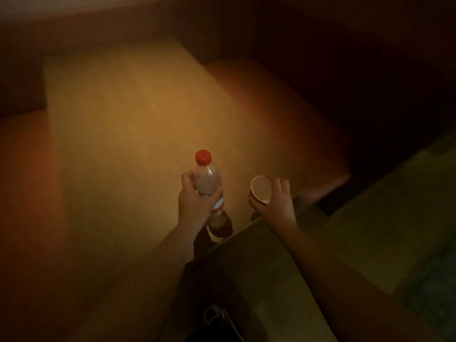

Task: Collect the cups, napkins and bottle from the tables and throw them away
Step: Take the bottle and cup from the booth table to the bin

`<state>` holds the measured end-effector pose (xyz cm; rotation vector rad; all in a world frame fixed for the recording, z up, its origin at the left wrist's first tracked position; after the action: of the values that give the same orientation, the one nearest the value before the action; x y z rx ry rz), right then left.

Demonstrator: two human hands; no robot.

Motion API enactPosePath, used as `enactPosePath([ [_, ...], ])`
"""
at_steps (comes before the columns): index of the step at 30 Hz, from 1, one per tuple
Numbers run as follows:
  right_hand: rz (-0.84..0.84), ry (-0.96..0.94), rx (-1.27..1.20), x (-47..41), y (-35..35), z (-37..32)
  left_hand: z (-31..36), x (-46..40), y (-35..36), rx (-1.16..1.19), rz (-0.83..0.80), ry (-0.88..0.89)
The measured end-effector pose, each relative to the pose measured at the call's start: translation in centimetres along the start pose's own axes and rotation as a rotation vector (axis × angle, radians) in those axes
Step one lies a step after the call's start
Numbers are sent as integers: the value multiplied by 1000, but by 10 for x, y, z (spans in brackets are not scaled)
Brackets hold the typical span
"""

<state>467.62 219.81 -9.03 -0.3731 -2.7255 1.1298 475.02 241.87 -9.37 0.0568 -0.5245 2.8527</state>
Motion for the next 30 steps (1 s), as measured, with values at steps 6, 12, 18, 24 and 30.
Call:
enactPosePath([
  [6,301,230,-104,110,-109,105,61,38,157,19,-447,155],
  [12,624,561,-105,301,-194,204,117,168,317,-27,-819,327],
  [18,879,817,-130,521,-226,255,140,358,443,-76,-1225,452],
  [24,1120,1067,-194,733,-213,275,143,556,515,-189,-1563,611],
  [30,1376,1336,-183,921,-169,263,133,753,542,-251,-1835,799],
])
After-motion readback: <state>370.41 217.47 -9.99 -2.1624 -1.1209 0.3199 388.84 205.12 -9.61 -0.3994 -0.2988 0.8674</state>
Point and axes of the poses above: each hand's wrist, its own x-axis away from the middle knuckle, its own y-axis out of the palm, z = x × y, the point moved 7 cm from there along -x, towards the middle knuckle, and after that the axes turned 12 degrees about -z, right-handed, at the moved point
